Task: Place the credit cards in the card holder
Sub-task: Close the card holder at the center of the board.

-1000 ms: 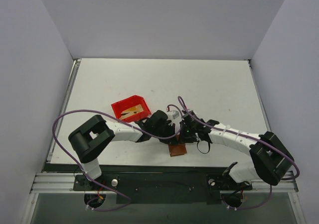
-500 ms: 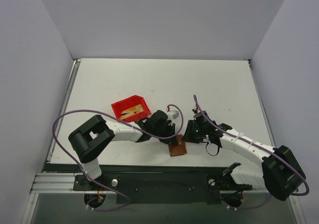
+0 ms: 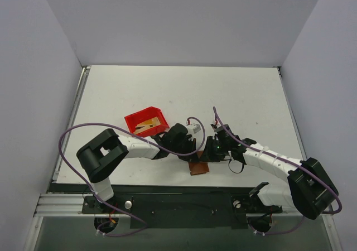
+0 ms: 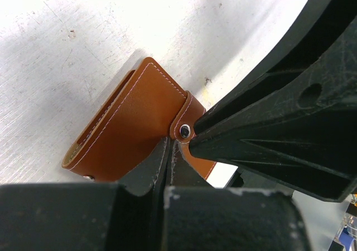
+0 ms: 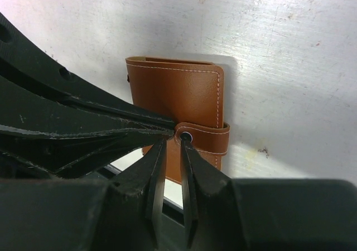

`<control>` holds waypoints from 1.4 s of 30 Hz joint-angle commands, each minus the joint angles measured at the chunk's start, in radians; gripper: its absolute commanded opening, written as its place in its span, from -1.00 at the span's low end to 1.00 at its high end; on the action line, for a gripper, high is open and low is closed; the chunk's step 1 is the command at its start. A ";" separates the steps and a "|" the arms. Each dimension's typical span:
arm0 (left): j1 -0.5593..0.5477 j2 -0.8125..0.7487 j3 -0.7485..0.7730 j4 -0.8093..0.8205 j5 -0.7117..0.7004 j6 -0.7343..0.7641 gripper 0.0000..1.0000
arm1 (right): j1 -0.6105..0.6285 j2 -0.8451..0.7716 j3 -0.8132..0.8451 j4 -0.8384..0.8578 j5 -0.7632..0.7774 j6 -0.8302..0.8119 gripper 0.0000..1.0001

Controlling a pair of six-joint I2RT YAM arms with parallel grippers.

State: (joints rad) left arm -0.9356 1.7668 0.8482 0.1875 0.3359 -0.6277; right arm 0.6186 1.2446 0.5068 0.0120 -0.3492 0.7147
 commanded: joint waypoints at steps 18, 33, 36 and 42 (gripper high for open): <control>-0.006 -0.004 -0.009 0.017 -0.012 0.008 -1.00 | 0.023 0.056 0.007 -0.007 0.021 -0.014 -0.78; -0.006 -0.009 -0.014 0.020 -0.015 0.008 -1.00 | 0.043 0.099 0.039 -0.057 0.044 -0.020 -0.83; -0.006 -0.009 -0.017 0.020 -0.015 0.005 -1.00 | 0.041 0.108 0.045 -0.061 0.046 -0.023 -0.83; -0.005 -0.009 -0.018 0.020 -0.017 0.006 -1.00 | 0.041 0.161 0.087 -0.101 0.044 -0.024 -0.84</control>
State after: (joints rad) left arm -0.9344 1.7657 0.8433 0.1921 0.3367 -0.6277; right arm 0.6430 1.3476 0.5701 -0.0509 -0.3244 0.7029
